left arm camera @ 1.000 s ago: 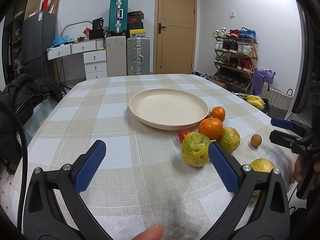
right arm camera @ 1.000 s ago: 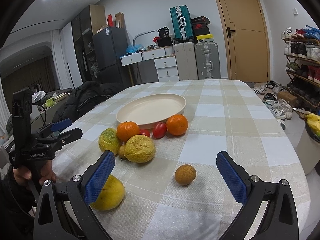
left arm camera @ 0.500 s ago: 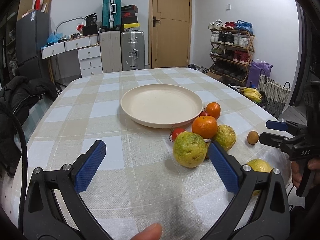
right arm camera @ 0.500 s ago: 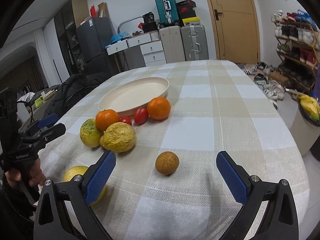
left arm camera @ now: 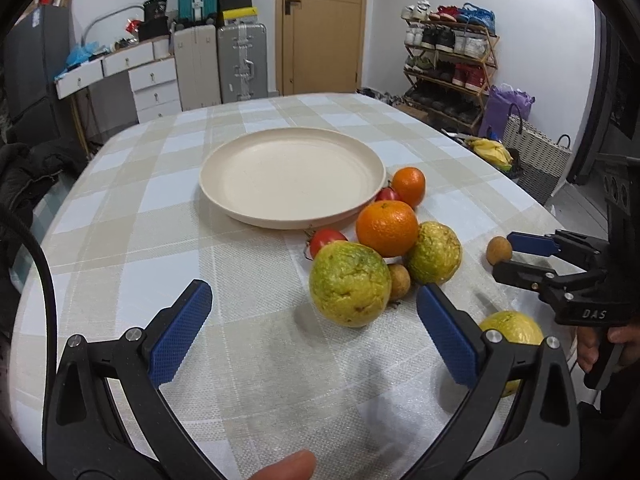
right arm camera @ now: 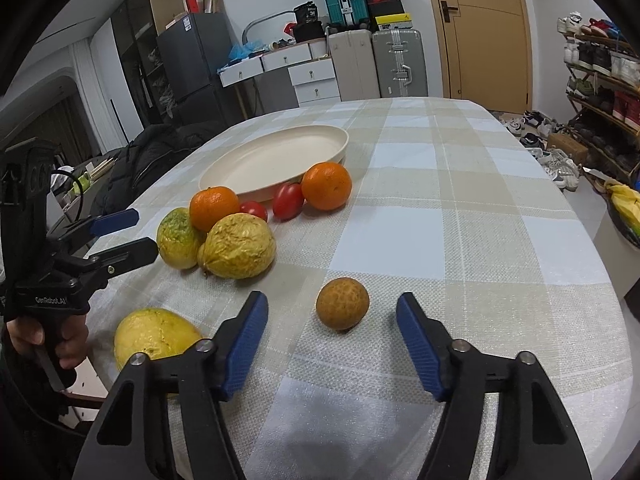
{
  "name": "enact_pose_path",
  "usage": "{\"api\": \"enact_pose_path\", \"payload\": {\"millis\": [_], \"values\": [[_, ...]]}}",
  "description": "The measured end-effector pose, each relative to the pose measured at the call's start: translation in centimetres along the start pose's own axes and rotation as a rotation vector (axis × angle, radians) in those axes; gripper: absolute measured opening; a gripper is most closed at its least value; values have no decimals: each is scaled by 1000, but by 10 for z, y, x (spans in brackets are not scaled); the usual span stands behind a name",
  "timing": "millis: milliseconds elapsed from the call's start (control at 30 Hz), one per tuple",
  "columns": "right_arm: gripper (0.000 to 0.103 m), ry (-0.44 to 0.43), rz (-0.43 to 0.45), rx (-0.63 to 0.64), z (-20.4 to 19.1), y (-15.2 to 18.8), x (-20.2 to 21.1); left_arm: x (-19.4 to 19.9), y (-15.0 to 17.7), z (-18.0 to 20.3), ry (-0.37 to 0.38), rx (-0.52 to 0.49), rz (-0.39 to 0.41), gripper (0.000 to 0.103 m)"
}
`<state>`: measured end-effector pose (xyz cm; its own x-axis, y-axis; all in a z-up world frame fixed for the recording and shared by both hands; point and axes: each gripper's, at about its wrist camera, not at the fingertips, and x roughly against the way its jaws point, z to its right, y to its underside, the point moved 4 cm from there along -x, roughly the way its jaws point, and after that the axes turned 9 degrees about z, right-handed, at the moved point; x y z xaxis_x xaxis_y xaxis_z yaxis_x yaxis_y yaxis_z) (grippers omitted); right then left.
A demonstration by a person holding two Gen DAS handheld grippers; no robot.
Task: Organize fruits
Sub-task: 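Grasp the small brown fruit with the right gripper while the left gripper grasps the green-yellow citrus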
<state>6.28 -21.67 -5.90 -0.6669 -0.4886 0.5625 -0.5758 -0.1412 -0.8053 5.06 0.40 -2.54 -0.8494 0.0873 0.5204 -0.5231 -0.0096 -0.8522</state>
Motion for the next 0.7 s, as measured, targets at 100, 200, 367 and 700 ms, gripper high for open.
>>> {"api": "enact_pose_path", "payload": {"millis": [100, 200, 367, 700], "values": [[58, 18, -8, 3, 1, 2, -3, -7, -5, 1, -8, -20, -10, 102], [54, 26, -5, 4, 1, 2, -3, -13, -8, -1, -6, -33, -16, 98], [39, 17, -9, 11, -1, 2, -3, -29, -11, 12, 28, -39, -45, 86], [32, 12, -9, 24, -4, 2, -5, -51, -6, 34, 90, -32, -72, 51]]}}
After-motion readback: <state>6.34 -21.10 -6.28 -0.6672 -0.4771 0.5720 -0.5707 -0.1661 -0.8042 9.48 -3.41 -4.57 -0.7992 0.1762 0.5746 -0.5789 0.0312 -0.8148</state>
